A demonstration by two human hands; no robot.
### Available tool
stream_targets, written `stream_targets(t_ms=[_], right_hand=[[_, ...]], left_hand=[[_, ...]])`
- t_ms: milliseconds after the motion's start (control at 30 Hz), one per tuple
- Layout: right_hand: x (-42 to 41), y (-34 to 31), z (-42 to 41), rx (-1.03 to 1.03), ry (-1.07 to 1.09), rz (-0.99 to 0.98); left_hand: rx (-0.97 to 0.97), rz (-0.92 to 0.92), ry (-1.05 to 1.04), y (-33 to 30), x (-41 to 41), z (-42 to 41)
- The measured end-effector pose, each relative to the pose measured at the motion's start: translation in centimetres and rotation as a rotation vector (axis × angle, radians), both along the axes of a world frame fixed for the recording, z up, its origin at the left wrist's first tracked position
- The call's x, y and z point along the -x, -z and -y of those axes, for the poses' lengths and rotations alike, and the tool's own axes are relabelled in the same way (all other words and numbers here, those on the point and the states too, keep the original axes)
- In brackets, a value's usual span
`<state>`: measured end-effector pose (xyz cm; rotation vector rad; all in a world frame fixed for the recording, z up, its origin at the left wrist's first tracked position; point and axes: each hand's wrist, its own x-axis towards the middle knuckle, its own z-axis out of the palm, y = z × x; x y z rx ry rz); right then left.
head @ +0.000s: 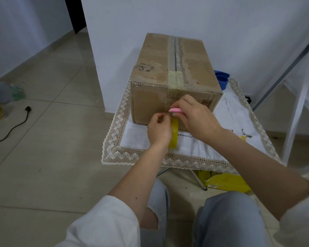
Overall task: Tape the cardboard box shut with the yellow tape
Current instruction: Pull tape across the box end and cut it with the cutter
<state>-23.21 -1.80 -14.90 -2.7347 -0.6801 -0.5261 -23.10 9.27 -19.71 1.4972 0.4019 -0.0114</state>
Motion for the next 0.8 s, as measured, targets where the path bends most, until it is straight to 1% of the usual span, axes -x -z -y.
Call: stream_targets(t_ms=[433,800], right_hand=[[-0.6,-0.4,-0.8,0.010,0.018,-0.054],[-0.8,-0.7,-1.4,0.126,0.014,-0.014]], left_hand=[[0.013,-0.010,0.001,0.1,0.0,-0.1],[0.042,-0.036,-0.003,0.0,0.0,-0.1]])
